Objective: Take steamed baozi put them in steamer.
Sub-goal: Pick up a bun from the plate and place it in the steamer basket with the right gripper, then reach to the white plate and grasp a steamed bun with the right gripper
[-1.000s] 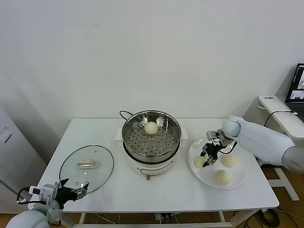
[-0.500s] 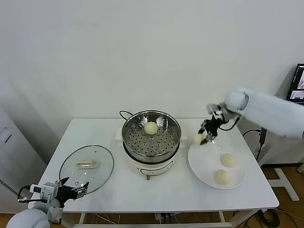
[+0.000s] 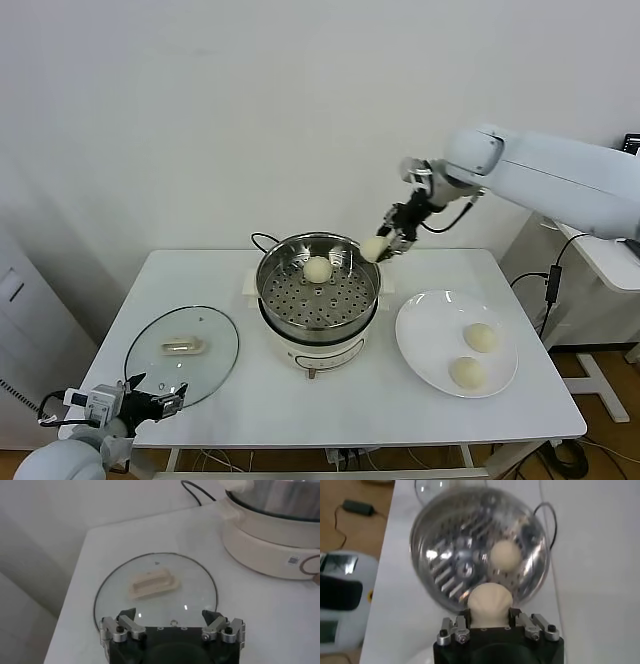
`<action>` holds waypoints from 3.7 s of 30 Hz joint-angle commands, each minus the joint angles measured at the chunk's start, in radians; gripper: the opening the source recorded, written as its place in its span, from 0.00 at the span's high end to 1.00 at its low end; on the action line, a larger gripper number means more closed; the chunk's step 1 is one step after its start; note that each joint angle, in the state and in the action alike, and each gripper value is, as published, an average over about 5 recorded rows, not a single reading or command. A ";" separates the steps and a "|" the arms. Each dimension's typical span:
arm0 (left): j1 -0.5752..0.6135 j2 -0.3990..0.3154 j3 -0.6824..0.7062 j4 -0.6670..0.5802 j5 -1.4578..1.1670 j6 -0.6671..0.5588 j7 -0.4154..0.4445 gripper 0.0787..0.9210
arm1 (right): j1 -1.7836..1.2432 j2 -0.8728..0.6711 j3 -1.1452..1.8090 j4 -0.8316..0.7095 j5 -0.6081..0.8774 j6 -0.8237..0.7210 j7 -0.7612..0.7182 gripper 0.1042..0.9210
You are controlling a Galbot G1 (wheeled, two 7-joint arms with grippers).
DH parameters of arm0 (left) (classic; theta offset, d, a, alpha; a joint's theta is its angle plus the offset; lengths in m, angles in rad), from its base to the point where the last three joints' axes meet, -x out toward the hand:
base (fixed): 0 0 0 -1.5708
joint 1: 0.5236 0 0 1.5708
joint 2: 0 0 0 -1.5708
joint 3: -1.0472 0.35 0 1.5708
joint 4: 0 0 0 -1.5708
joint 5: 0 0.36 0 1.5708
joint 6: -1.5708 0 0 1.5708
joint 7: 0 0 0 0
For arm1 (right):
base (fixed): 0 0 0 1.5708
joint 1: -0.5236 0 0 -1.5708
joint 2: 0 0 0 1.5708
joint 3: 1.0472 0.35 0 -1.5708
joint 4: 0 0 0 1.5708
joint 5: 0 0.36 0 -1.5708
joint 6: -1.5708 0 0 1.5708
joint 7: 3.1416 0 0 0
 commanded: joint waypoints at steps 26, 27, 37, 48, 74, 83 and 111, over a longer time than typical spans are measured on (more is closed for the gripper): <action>0.021 -0.005 -0.013 0.000 0.001 -0.004 0.000 0.12 | -0.274 0.328 0.060 -0.175 0.002 -0.139 0.181 0.56; 0.021 -0.005 -0.013 0.000 0.001 -0.004 0.000 0.12 | -0.278 0.329 0.062 -0.178 -0.001 -0.140 0.183 0.56; 0.021 -0.003 -0.013 0.002 0.001 -0.005 0.001 0.12 | -0.317 0.346 0.079 -0.204 -0.021 -0.145 0.202 0.55; 0.024 -0.005 -0.015 0.001 0.001 -0.006 0.001 0.12 | -0.320 0.344 0.094 -0.208 -0.021 -0.146 0.222 0.48; 0.031 -0.003 -0.030 -0.013 -0.002 -0.003 0.003 0.12 | 0.039 -0.303 -0.120 0.104 -0.291 0.066 -0.192 0.12; 0.032 -0.002 -0.036 -0.018 0.000 -0.003 0.003 0.12 | -0.133 -0.389 -0.024 0.116 -0.417 0.131 -0.231 0.12; 0.023 0.000 -0.032 -0.022 0.002 0.001 0.002 0.12 | -0.581 -0.383 0.281 -0.005 -0.734 0.242 -0.220 0.12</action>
